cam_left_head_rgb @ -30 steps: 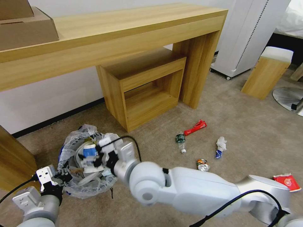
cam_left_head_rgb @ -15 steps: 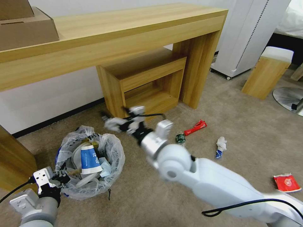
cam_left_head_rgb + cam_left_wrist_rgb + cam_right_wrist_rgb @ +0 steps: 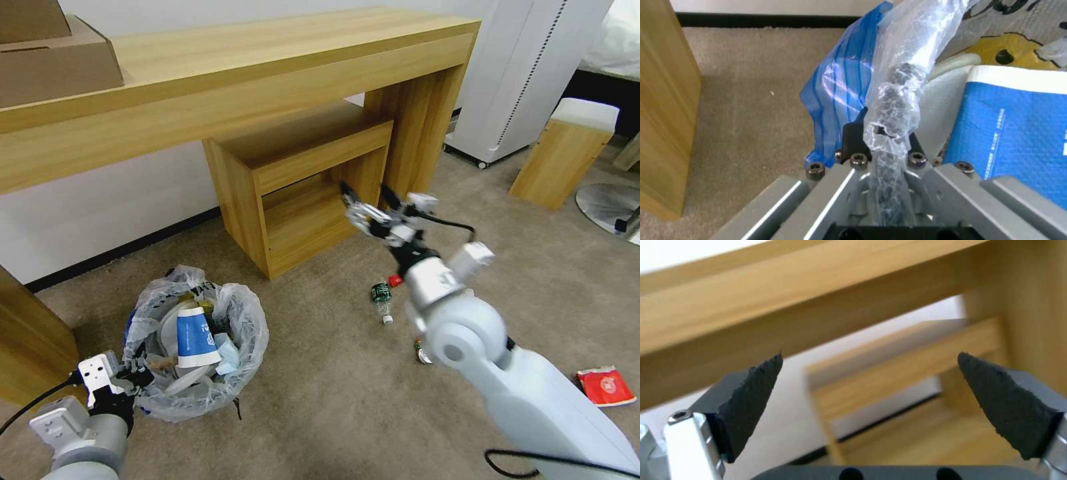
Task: Pick up the trash bin and place the garbage on the floor into it.
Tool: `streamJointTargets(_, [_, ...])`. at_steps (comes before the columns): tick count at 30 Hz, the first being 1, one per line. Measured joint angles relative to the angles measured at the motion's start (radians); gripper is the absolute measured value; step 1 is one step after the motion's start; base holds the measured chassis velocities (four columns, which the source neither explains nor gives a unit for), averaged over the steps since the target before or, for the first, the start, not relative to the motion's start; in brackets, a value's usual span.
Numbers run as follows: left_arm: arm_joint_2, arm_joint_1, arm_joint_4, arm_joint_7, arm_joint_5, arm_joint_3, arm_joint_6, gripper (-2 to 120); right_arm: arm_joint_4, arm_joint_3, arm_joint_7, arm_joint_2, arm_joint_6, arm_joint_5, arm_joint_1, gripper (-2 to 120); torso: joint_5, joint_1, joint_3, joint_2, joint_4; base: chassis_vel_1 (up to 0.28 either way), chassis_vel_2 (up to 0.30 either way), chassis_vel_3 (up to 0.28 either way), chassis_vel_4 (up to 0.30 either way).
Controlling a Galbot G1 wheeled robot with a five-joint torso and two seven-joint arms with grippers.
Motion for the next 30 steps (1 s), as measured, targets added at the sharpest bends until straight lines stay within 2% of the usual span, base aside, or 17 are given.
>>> streamJointTargets(6, [0.007,0.003,0.000,0.000,0.001,0.011,0.003,0,-0.006,0.116,0.036,-0.004,-0.002,-0.108,-0.104,100,-0.0002,0.000,0.000,0.000,0.0002,0.000,0.000,0.000,0.000])
streamJointTargets(9, [0.014,0.003,0.001,0.007,0.010,0.023,0.003,0,-0.010,0.209,0.068,0.007,-0.010,-0.176,-0.195,100,-0.0002,0.000,0.000,0.000,0.0005,0.000,0.000,0.000,0.000])
streamJointTargets(13, [0.023,-0.005,0.004,0.009,0.011,0.029,0.003,0,-0.015,0.269,0.077,0.020,-0.001,-0.241,-0.264,100,-0.0002,0.000,0.000,0.000,0.0003,0.000,0.000,0.000,0.000])
streamJointTargets(30, [0.032,-0.003,0.006,0.016,0.019,0.028,-0.005,0,-0.030,0.312,0.081,0.080,0.037,-0.326,-0.351,100,-0.0005,0.000,0.000,0.000,0.0003,-0.050,-0.050,-0.049,-0.051])
